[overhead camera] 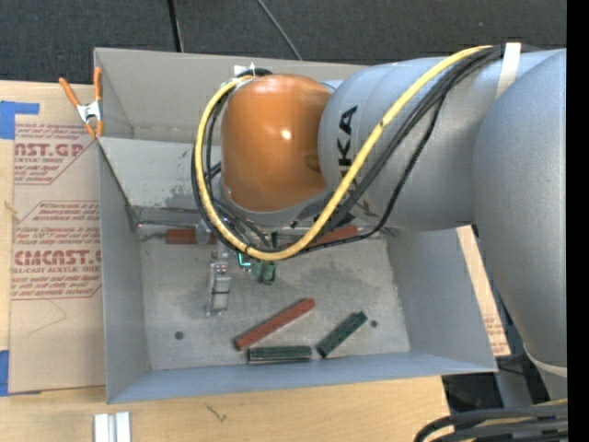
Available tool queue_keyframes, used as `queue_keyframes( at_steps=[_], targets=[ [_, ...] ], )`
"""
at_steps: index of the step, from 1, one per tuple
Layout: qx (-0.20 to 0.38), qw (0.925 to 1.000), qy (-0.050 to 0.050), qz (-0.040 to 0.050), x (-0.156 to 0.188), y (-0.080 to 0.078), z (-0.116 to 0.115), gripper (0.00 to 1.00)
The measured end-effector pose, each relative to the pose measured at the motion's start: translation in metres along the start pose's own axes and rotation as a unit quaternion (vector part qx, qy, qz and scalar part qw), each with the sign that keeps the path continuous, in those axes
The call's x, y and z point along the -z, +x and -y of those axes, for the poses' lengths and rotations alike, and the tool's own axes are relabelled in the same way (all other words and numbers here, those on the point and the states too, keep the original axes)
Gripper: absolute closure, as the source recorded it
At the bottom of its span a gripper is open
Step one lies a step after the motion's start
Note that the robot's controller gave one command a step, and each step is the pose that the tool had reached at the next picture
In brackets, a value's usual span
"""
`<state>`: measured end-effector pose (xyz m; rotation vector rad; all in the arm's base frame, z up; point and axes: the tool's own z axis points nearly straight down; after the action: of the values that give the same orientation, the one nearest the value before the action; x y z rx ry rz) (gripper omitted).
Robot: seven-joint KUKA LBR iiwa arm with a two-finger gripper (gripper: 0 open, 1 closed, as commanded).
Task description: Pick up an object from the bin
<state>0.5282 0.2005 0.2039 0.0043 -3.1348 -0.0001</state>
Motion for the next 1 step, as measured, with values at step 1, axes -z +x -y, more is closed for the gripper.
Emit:
queue_keyframes(
  at_steps=[1],
  targets=[
    [-0.001, 1.0000, -0.001, 0.0038, 0.0046, -0.0020, 0.0014, 0.00]
  ],
)
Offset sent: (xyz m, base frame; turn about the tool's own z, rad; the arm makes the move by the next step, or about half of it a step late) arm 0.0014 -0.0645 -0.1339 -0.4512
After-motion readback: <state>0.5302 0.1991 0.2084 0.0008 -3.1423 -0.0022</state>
